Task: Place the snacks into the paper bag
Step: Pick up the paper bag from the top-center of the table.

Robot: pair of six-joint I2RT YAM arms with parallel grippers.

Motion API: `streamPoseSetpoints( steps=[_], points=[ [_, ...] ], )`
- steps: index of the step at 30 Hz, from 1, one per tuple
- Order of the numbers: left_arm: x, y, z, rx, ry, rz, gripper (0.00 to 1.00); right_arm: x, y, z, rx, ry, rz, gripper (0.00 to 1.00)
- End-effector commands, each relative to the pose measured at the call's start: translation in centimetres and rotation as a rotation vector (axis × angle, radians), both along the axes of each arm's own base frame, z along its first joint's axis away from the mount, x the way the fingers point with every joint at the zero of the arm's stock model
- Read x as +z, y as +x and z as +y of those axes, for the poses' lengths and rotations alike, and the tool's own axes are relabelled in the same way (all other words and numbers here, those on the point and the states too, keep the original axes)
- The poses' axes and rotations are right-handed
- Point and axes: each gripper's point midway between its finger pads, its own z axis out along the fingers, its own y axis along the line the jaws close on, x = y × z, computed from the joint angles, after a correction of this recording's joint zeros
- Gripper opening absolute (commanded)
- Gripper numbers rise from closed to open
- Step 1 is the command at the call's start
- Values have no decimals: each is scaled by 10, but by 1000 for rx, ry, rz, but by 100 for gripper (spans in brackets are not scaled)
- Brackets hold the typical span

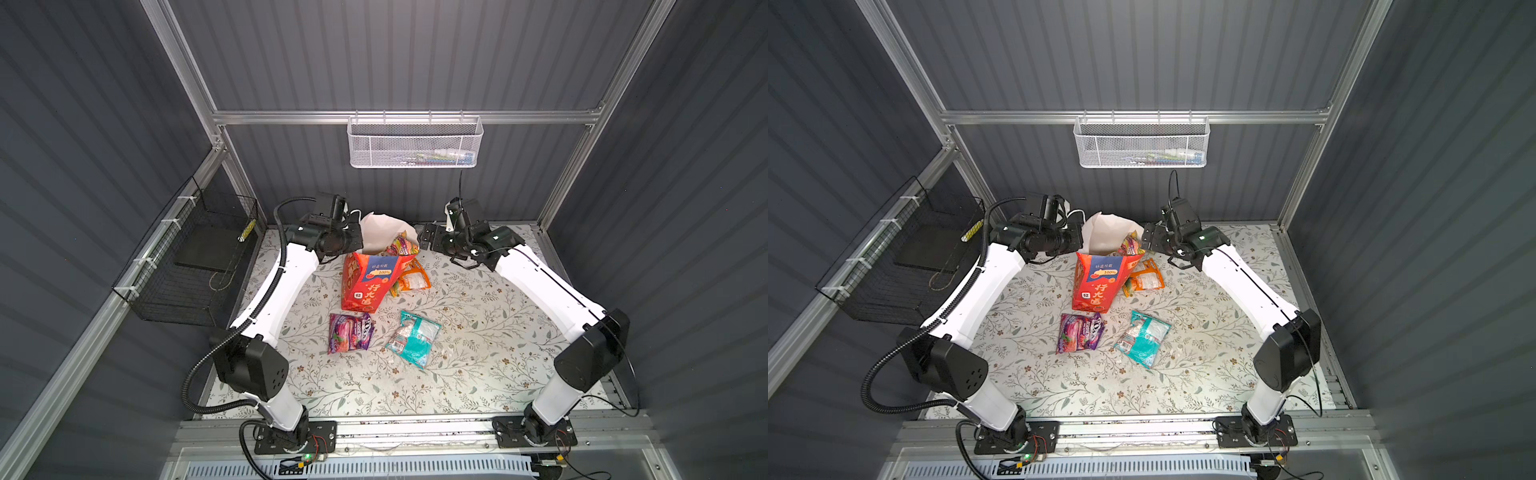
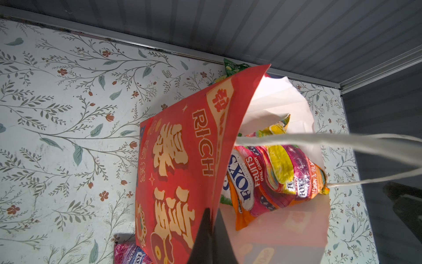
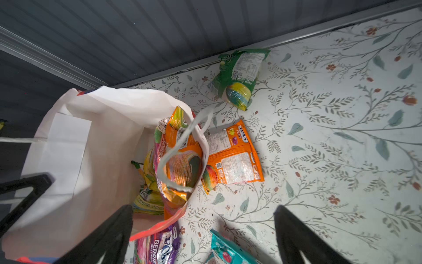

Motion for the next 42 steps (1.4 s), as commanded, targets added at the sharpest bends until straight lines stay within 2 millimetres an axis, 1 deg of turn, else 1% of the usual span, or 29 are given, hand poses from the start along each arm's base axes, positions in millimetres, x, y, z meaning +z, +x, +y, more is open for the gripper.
streamPoseSetpoints(
  steps=[1,4,8,12,14,18,20,22,24,27,29,32,33,34,35,37,40,42],
  points=[
    [-7,-2,-1,4,2,33,0,8,6,17,46,97,6,97],
    [-7,-2,-1,2,2,33,0,9,7,30,97,134,6,96],
    [-9,-1,-2,2,4,37,0,15,12,39,129,149,-11,94],
    [-12,0,-1,6,8,42,0,15,19,42,135,140,-16,85],
    [-12,0,-1,5,11,42,0,15,22,43,131,142,-15,80],
    [-10,-1,-1,3,8,40,0,13,27,47,136,153,-5,65],
    [-9,-1,-1,4,7,36,0,13,30,46,127,159,-5,60],
    [-9,-1,-1,5,8,35,0,15,32,45,120,164,-7,53],
    [-10,-1,-1,6,10,37,0,17,32,45,119,168,-12,50],
    [-11,-1,-1,6,11,39,0,19,31,45,123,176,-12,42],
    [-11,0,0,7,12,41,0,18,30,46,127,179,-8,31],
    [-10,-1,0,6,11,37,0,24,27,53,168,206,-19,10],
    [-9,-1,0,6,12,35,0,29,25,57,191,222,-27,3],
    [-7,-1,0,6,12,29,0,37,22,61,219,241,-43,0],
    [-7,-2,1,9,15,28,0,48,18,65,247,254,-68,0],
    [-4,0,5,20,27,17,0,78,11,73,297,269,-138,0],
    [-7,5,15,45,24,25,0,131,-15,100,422,310,-229,0],
    [-13,11,25,67,18,40,0,158,-32,120,490,309,-282,0]
  ],
)
